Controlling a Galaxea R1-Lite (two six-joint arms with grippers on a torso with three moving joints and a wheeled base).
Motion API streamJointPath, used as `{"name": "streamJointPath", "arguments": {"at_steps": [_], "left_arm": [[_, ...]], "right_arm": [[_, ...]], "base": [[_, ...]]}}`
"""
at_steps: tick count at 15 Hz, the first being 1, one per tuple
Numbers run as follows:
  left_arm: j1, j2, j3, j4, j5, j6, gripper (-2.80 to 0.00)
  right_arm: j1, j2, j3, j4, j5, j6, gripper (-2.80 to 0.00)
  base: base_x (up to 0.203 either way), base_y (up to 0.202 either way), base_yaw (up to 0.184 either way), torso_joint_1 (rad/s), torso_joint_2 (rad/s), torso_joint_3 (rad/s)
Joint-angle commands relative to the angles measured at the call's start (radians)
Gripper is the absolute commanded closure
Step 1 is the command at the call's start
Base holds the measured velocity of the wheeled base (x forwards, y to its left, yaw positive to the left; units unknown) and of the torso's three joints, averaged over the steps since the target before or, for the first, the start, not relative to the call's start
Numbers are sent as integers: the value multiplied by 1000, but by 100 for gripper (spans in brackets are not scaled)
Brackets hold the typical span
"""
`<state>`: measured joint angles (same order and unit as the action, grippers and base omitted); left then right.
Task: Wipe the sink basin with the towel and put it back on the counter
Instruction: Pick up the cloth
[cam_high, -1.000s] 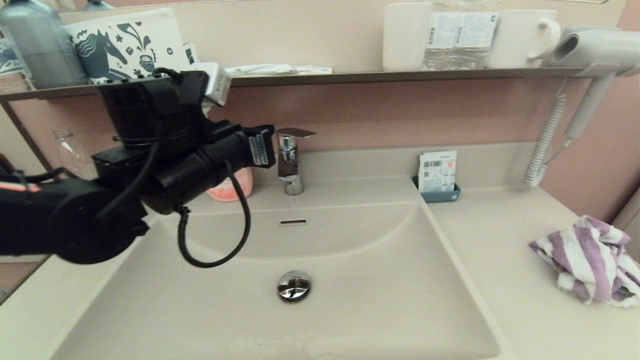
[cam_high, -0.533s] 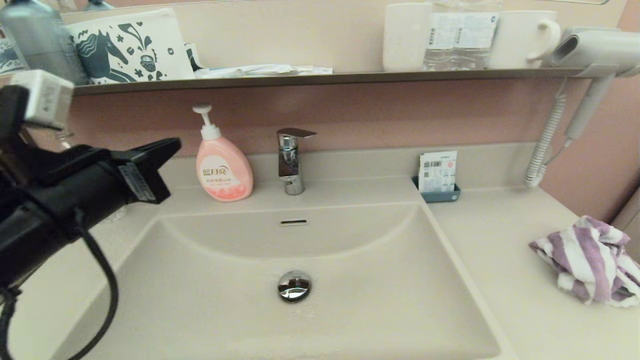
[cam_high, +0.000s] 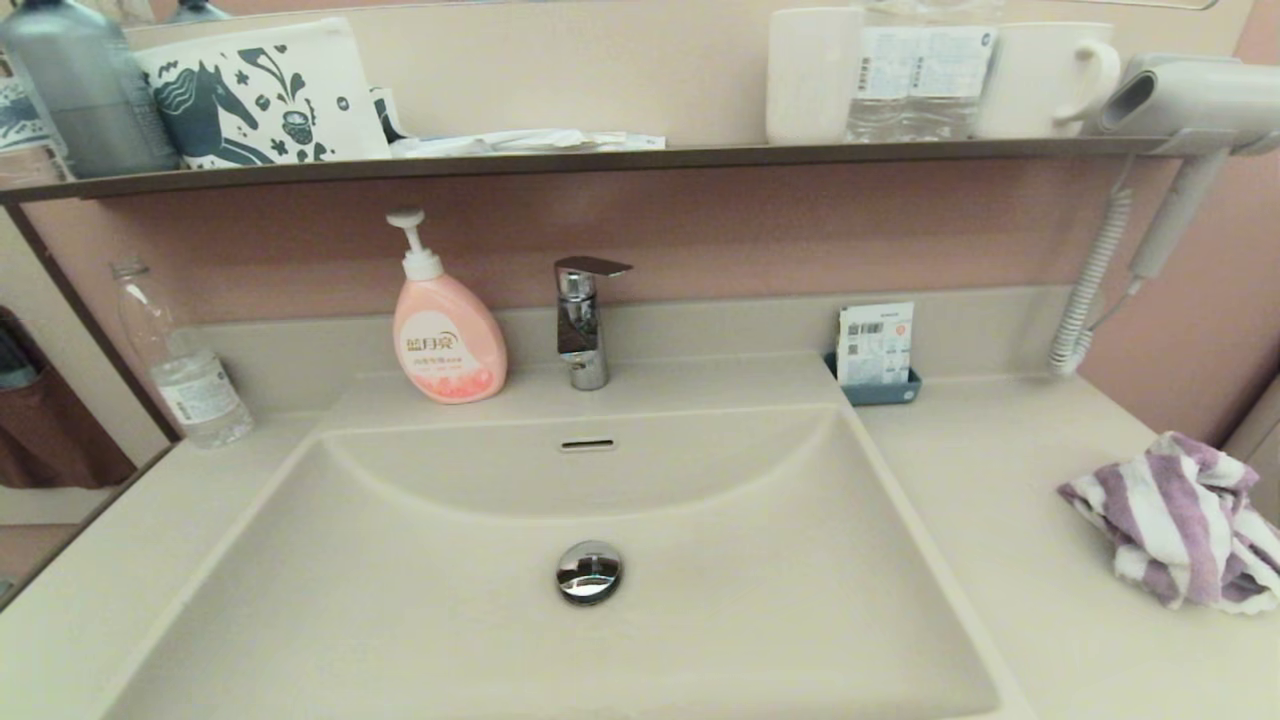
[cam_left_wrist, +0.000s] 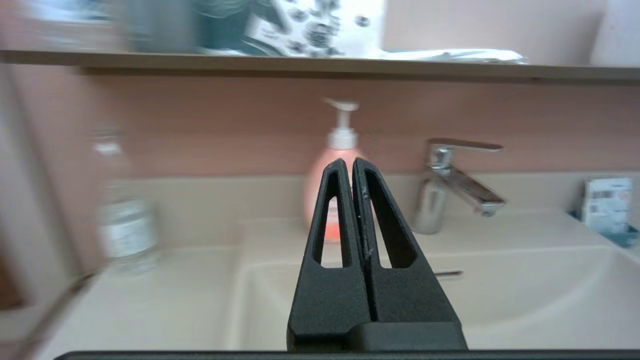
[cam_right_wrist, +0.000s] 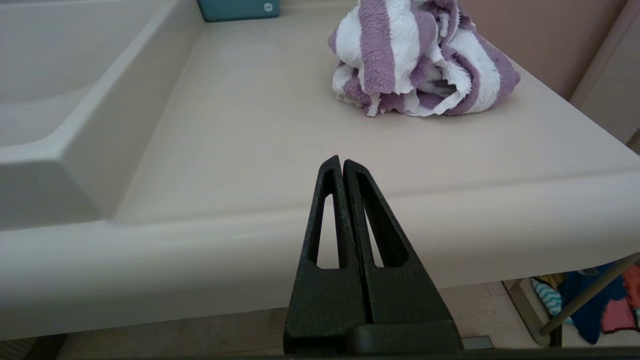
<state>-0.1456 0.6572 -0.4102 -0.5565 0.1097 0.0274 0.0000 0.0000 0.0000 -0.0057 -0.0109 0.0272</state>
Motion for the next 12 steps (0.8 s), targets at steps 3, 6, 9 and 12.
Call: {"name": "streamJointPath", "arguments": {"at_steps": [3,6,9,12], "left_arm": [[84,-359,49,244,-26,-2,0],[136,-489,101,354,-95,-3,0],[143,-501,164,397,-117,-4,0],[144,-555,254,396,-161,-5,0]], "right_arm": [[0,0,0,0,0,0,0],[0,0,0,0,0,0,0],[0,0,0,0,0,0,0],[0,0,0,0,0,0,0]], "base": [[0,0,0,0,0,0],[0,0,0,0,0,0],[0,0,0,0,0,0],[0,0,0,0,0,0]]}}
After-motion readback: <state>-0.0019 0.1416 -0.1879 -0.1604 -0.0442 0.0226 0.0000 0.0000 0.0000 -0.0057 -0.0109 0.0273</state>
